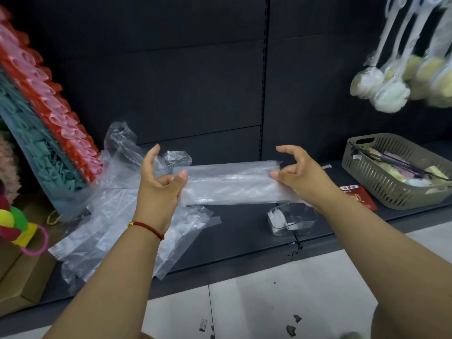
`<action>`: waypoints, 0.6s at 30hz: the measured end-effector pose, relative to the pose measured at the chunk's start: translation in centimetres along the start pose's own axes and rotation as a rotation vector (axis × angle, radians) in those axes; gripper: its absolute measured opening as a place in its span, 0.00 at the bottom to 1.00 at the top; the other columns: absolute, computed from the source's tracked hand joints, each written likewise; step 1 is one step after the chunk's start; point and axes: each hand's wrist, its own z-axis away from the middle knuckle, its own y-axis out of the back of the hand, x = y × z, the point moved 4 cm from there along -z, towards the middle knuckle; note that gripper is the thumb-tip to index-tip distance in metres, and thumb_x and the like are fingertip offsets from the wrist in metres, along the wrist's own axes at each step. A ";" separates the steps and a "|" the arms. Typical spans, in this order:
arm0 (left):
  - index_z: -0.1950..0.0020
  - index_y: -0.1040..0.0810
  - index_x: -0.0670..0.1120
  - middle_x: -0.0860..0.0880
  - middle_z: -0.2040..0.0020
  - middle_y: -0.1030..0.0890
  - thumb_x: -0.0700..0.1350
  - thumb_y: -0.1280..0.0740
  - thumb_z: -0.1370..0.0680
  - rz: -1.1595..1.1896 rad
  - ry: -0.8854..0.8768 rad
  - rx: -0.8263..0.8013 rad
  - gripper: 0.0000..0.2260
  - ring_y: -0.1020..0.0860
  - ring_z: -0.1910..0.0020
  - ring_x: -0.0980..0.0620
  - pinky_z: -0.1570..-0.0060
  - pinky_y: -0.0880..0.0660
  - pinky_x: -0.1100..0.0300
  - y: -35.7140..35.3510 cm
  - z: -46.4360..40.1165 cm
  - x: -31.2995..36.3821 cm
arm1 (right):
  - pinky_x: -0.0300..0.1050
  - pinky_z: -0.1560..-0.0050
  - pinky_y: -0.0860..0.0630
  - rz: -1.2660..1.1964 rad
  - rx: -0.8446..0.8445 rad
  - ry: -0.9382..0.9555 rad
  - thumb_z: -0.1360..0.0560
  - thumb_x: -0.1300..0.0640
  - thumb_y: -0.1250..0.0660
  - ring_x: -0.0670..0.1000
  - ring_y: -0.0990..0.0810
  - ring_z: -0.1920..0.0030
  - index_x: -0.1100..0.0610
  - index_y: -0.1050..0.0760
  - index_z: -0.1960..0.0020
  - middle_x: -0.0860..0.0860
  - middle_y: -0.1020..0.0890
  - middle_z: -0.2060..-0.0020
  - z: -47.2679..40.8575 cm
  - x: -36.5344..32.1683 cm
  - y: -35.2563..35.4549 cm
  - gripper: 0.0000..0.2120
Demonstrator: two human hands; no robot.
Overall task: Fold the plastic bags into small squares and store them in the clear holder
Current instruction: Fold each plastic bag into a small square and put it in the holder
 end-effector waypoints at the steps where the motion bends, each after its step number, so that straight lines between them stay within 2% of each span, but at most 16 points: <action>1: 0.32 0.33 0.63 0.49 0.71 0.30 0.40 0.32 0.21 0.008 -0.013 0.011 0.24 0.32 0.73 0.54 0.64 0.27 0.60 0.0 -0.1 0.0 | 0.33 0.65 0.29 -0.024 0.035 0.025 0.23 0.55 0.30 0.46 0.24 0.66 0.45 0.33 0.39 0.60 0.20 0.66 0.1 -0.1 0.0 0.17; 2: 0.38 0.30 0.62 0.48 0.70 0.28 0.40 0.32 0.21 0.011 -0.019 0.014 0.20 0.30 0.71 0.53 0.64 0.27 0.60 0.0 -0.1 0.1 | 0.31 0.68 0.30 -0.047 0.065 0.050 0.23 0.57 0.31 0.43 0.27 0.70 0.47 0.32 0.44 0.59 0.23 0.69 0.1 -0.3 0.1 0.13; 4: 0.47 0.26 0.56 0.49 0.68 0.25 0.39 0.33 0.21 -0.011 -0.029 0.008 0.11 0.28 0.71 0.54 0.67 0.29 0.62 -0.1 -0.2 0.1 | 0.29 0.72 0.33 -0.083 0.080 0.083 0.22 0.60 0.33 0.40 0.31 0.76 0.53 0.31 0.50 0.52 0.28 0.76 0.0 -0.3 0.0 0.07; 7: 0.55 0.22 0.51 0.52 0.66 0.22 0.39 0.34 0.20 -0.080 -0.035 0.010 0.08 0.30 0.75 0.61 0.73 0.32 0.69 -0.2 -0.2 0.1 | 0.31 0.70 0.31 -0.134 -0.018 0.074 0.23 0.60 0.31 0.42 0.31 0.74 0.55 0.27 0.52 0.48 0.29 0.75 0.0 0.0 -0.4 0.04; 10: 0.55 0.19 0.53 0.54 0.62 0.19 0.41 0.34 0.20 -0.108 -0.022 0.016 0.08 0.26 0.67 0.59 0.67 0.29 0.69 -0.1 -0.1 0.0 | 0.43 0.59 0.27 -0.155 -0.115 0.069 0.27 0.61 0.26 0.50 0.28 0.64 0.52 0.19 0.57 0.57 0.25 0.65 0.0 0.3 -0.9 0.05; 12: 0.54 0.17 0.52 0.54 0.58 0.17 0.42 0.33 0.21 -0.077 0.007 -0.013 0.07 0.23 0.60 0.56 0.59 0.25 0.65 0.0 -0.3 -0.1 | 0.46 0.55 0.26 -0.150 -0.102 0.054 0.29 0.61 0.24 0.52 0.25 0.60 0.50 0.16 0.60 0.64 0.20 0.57 -0.2 0.6 -1.0 0.06; 14: 0.54 0.16 0.51 0.51 0.55 0.16 0.41 0.31 0.23 0.017 0.065 -0.085 0.06 0.21 0.54 0.52 0.50 0.24 0.59 0.1 -0.3 -0.1 | 0.44 0.53 0.26 -0.170 -0.085 0.047 0.30 0.61 0.24 0.50 0.25 0.58 0.49 0.15 0.59 0.64 0.18 0.51 -0.2 0.6 -0.8 0.07; 16: 0.54 0.15 0.51 0.50 0.56 0.16 0.38 0.28 0.25 0.049 0.112 -0.172 0.08 0.21 0.54 0.50 0.48 0.25 0.54 0.1 -0.4 -0.1 | 0.41 0.51 0.26 -0.193 -0.089 0.047 0.32 0.62 0.23 0.48 0.25 0.57 0.51 0.15 0.56 0.61 0.17 0.52 -0.3 0.6 -0.5 0.08; 18: 0.54 0.15 0.50 0.55 0.61 0.17 0.35 0.28 0.27 0.019 0.133 -0.230 0.10 0.21 0.57 0.53 0.53 0.23 0.61 0.2 -0.3 -0.2 | 0.39 0.51 0.25 -0.223 -0.118 0.028 0.33 0.65 0.22 0.46 0.26 0.58 0.53 0.16 0.53 0.54 0.17 0.57 -0.1 0.6 -0.4 0.12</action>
